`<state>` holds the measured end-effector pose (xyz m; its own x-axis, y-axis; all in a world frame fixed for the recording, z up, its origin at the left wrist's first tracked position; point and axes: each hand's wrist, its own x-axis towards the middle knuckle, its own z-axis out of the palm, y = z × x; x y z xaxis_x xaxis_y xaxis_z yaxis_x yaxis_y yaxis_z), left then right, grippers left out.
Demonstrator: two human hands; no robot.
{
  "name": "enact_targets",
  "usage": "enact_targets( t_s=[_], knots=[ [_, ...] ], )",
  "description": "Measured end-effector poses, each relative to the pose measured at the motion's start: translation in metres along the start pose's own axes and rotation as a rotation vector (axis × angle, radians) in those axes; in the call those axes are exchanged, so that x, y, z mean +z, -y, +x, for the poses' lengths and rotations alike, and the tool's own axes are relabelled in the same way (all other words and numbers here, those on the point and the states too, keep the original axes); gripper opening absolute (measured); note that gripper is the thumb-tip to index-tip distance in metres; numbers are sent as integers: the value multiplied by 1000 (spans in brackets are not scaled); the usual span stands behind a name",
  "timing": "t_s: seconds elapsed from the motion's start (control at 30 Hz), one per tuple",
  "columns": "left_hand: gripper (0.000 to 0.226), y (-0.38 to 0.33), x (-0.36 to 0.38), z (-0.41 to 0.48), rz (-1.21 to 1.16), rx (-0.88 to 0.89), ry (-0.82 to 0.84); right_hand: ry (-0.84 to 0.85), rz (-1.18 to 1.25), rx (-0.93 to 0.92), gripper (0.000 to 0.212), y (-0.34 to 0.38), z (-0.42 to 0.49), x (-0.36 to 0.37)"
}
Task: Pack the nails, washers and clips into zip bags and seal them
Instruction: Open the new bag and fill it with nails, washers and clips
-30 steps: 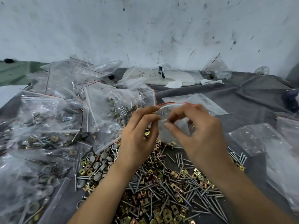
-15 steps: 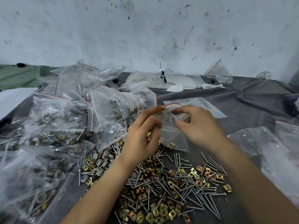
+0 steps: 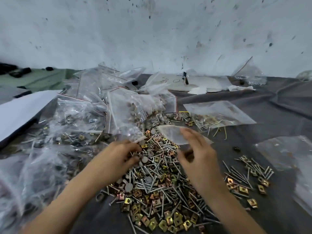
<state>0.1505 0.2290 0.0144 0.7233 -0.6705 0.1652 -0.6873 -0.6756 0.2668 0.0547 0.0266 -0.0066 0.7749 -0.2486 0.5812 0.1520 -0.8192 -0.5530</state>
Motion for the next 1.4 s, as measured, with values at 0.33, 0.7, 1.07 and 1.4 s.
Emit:
enact_targets(
  t_s=[0.33,0.7,1.07,1.4],
  knots=[
    [10,-10,12,4,66,-80,-38,3,-61,-104,26,-9,-25,12],
    [19,-64,39,21,-215,81,-381,-23,19,-67,36,-8,-27,11],
    [25,-11,24,15,-56,-122,-205,-107,129,-26,39,-12,-26,11],
    [16,-21,39,21,101,-39,-155,-25,79,-78,38,-13,-28,13]
  ],
)
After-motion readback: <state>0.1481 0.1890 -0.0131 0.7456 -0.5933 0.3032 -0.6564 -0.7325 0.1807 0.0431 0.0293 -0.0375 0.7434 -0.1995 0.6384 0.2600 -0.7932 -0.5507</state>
